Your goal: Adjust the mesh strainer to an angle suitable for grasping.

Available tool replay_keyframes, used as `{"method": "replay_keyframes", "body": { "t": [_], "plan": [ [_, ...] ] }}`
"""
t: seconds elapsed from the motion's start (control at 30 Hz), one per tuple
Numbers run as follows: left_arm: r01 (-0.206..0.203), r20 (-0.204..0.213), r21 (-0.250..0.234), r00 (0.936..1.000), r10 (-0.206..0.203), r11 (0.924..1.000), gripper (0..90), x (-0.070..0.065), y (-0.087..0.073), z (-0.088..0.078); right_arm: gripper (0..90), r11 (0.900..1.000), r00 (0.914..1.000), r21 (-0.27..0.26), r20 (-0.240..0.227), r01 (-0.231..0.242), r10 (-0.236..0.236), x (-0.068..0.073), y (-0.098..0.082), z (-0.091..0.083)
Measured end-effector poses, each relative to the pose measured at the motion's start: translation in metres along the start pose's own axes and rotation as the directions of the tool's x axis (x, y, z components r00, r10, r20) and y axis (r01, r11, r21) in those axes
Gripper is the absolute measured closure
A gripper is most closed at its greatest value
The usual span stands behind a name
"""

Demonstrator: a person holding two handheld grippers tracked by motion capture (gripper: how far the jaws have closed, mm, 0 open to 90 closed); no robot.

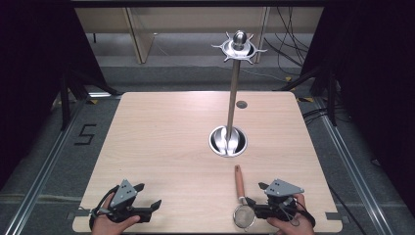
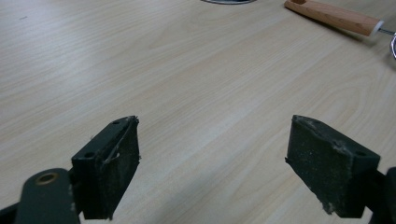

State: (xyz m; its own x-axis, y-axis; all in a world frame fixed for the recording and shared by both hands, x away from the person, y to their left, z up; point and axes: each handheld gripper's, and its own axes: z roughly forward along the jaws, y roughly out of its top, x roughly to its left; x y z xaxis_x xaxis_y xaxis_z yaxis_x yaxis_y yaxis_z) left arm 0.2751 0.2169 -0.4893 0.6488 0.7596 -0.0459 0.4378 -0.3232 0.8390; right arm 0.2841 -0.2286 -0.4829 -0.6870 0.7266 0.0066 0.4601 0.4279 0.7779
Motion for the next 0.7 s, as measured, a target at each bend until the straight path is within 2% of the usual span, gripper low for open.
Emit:
{"method": "replay_keyframes", "body": {
  "t": [0.13,0.23,0.27,0.33,0.5,0.67,0.7],
  "plan": [
    [0.014,-0.017,-0.022,0.9998,-0.014,0.9997,16.4,0.000,0.001,-0.002,31.6,1.000,1.0000,0.000,0.003,0.004,-0.004,0.000,0.000,0.000],
    [0.027,-0.014,-0.039,0.9995,-0.028,0.9989,16.6,0.003,0.001,-0.002,31.6,1.000,0.9999,-0.004,0.009,0.012,-0.012,-0.001,0.000,0.000],
    [0.024,-0.017,-0.031,0.9996,-0.024,0.9993,16.7,0.003,0.001,-0.003,31.6,1.000,1.0000,0.002,0.003,-0.002,0.002,-0.001,0.000,0.000],
    [0.025,-0.015,-0.040,0.9996,-0.026,0.9989,16.7,0.003,0.002,-0.002,31.6,1.000,1.0000,-0.002,0.004,-0.002,0.002,-0.001,0.001,0.001],
    [0.026,-0.020,-0.027,0.9995,-0.026,0.9993,16.9,0.002,0.001,-0.003,31.6,1.000,1.0000,0.000,0.000,-0.006,0.006,-0.004,0.003,0.003],
    [0.014,-0.032,-0.030,0.9994,-0.015,0.9994,17.2,0.003,0.001,-0.004,31.5,0.999,0.9992,0.002,0.008,-0.039,0.039,-0.006,0.005,0.008],
    [0.027,-0.025,-0.052,0.9993,-0.029,0.9983,17.3,0.003,0.001,-0.003,31.4,0.998,0.9977,0.002,0.000,-0.067,0.067,-0.007,0.006,0.011]
  ]
}}
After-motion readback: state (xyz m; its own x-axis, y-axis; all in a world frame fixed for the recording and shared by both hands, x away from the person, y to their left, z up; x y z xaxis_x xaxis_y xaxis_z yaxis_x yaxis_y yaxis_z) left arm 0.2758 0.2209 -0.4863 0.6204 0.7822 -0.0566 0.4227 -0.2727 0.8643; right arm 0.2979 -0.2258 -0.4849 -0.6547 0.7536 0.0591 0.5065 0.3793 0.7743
